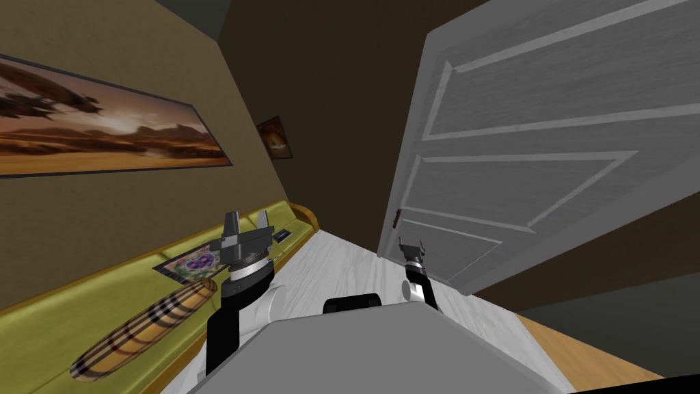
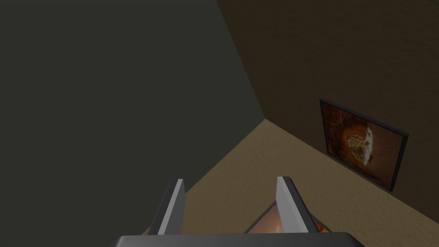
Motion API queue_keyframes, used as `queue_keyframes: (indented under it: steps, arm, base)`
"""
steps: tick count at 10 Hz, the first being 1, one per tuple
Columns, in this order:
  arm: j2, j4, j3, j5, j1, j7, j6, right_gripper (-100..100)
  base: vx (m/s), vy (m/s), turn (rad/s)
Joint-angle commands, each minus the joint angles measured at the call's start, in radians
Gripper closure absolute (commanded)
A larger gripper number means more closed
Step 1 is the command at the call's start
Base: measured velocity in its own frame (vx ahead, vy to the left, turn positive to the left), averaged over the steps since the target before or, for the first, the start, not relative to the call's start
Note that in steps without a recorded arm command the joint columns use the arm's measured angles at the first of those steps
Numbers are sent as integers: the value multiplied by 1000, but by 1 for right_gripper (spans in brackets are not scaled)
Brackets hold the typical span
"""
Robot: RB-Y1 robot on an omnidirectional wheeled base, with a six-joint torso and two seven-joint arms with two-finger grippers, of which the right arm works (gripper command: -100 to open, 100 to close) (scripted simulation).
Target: Pull the door open
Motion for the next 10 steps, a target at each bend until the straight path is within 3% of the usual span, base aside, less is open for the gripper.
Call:
queue_keyframes:
  steps: [1,6,10]
  arm:
    - [4,36,-7,-15,-7,-28,-15,-100]
    - [29,173,-38,-82,-40,-136,-57,-100]
    - [47,246,-54,-117,-58,-192,-79,-100]
  base:
    - [87,-65,127]
    - [112,-82,170]
    - [83,-80,107]
